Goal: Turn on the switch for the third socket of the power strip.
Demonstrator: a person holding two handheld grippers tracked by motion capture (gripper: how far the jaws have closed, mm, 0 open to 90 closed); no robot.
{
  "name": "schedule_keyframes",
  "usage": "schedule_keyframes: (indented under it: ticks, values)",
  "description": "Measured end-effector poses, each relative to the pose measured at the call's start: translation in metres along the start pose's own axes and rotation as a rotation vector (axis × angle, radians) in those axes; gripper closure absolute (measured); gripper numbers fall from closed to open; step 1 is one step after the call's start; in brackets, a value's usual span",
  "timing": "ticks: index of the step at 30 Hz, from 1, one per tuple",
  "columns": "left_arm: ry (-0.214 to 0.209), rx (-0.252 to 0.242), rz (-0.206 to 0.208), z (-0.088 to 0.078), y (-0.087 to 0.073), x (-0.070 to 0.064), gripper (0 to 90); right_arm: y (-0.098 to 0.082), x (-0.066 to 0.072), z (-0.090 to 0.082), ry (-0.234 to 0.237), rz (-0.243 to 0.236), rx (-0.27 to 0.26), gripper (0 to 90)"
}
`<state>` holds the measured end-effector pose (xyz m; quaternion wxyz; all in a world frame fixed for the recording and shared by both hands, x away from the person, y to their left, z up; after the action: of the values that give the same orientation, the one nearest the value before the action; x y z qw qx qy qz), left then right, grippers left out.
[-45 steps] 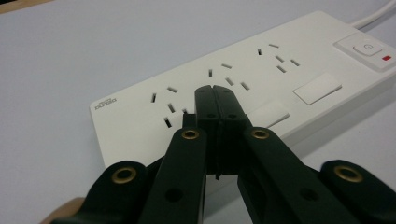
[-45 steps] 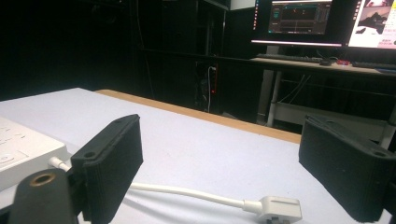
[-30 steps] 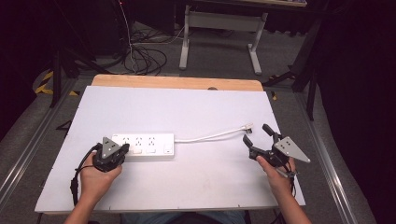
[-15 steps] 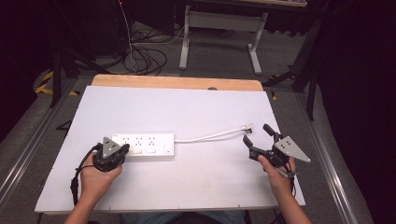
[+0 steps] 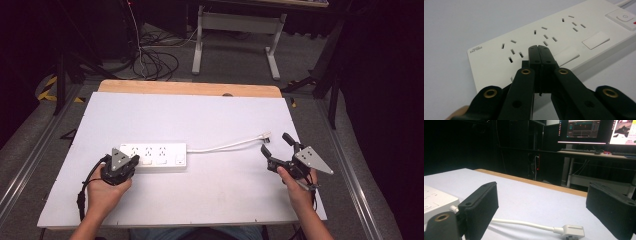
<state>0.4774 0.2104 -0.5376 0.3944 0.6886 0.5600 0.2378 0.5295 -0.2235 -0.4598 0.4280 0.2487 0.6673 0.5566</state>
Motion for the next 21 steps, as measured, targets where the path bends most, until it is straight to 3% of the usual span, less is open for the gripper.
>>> schedule_keyframes:
  ticks: [21]
  values:
    - [0.008, -0.011, 0.008, 0.0008, 0.0001, -0.0009, 90.0, 0.001, 0.0005, -0.001, 0.0, -0.002, -0.002, 11.5]
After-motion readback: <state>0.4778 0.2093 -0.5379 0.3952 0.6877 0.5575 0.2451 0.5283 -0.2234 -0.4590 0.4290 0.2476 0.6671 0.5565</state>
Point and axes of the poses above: each handheld gripper's, and its own axes: z roughly forward along the jaws, y roughly out of its top, x roughly to its left, the point moved 9 cm from there along z, roughly forward along the jaws, and after that the axes turned 14 degrees about -z, right-handed, at the moved point
